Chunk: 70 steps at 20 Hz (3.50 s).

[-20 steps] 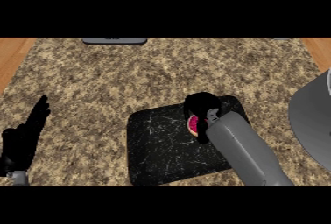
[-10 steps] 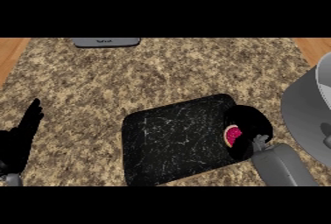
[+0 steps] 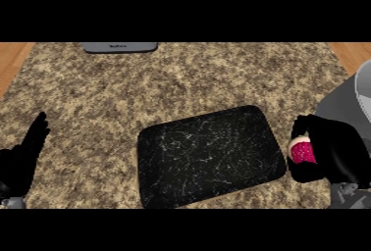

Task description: Pick the cupcake from the tray and place it in the pot

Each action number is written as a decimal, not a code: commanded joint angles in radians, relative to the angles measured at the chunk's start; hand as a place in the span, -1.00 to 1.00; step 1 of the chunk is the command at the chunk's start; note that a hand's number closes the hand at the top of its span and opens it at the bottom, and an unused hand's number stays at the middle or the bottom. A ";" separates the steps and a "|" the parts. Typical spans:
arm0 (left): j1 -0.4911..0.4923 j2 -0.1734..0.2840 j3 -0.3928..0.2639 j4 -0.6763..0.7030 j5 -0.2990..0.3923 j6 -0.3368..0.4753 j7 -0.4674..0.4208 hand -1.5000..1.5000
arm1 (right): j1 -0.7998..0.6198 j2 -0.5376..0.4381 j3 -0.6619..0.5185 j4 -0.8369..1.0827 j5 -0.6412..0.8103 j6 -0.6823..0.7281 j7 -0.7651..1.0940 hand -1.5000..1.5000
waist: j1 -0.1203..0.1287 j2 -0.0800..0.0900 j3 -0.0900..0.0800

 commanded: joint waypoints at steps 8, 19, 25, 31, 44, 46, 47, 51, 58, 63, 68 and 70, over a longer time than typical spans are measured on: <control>0.001 0.030 0.024 -0.021 0.032 -0.064 0.006 0.00 | 0.002 -0.008 -0.271 -0.344 -0.074 -0.024 0.093 1.00 | 0.032 0.008 0.001; -0.042 -0.028 -0.019 -0.041 -0.046 -0.014 0.061 0.00 | -0.105 -0.115 -0.642 -0.040 -0.312 -0.124 -0.190 1.00 | 0.039 0.011 0.002; -0.056 -0.046 -0.020 -0.019 -0.055 -0.017 0.044 0.00 | -0.223 -0.215 -0.679 0.286 -0.309 -0.170 -0.344 1.00 | 0.047 0.013 0.001; -0.001 -0.051 -0.018 -0.077 -0.035 -0.051 0.027 0.00 | -0.339 -0.280 -0.671 0.653 -0.275 -0.264 -0.520 1.00 | 0.058 0.015 0.002; -0.129 -0.040 0.008 0.053 -0.051 -0.045 0.017 0.00 | -0.614 -0.286 -0.675 1.345 -0.218 -0.471 -0.747 -1.00 | 0.073 0.026 0.003; -0.071 -0.038 -0.004 0.028 -0.059 -0.059 -0.021 0.00 | -0.654 -0.316 -0.715 1.413 -0.267 -0.423 -0.794 -1.00 | 0.083 0.027 0.004; -0.072 -0.011 0.017 -0.020 -0.026 -0.089 0.036 0.00 | -0.637 -0.342 -0.736 1.435 -0.294 -0.393 -0.848 -1.00 | 0.077 0.023 0.004; -0.094 -0.035 0.014 0.006 -0.032 -0.070 0.019 0.00 | -0.650 -0.319 -0.758 1.547 -0.305 -0.483 -0.970 -1.00 | 0.077 0.027 0.005; -0.070 -0.002 0.046 0.023 -0.016 -0.097 0.005 0.00 | -0.690 -0.281 -0.927 1.504 -0.505 -0.504 -1.134 -1.00 | 0.058 0.018 0.005; -0.040 -0.017 0.039 -0.021 -0.031 -0.081 0.006 0.00 | -0.736 -0.359 -1.003 1.519 -0.617 -0.357 -1.101 -1.00 | 0.052 0.013 0.002; -0.043 -0.034 0.045 -0.025 -0.030 -0.073 0.041 0.00 | -0.667 -0.416 -1.006 1.470 -0.691 -0.195 -1.049 -1.00 | 0.034 0.008 0.001; -0.005 -0.070 0.013 -0.030 -0.065 -0.046 0.011 0.00 | -0.614 -0.417 -1.027 1.485 -0.730 -0.147 -1.084 -1.00 | 0.036 0.009 0.001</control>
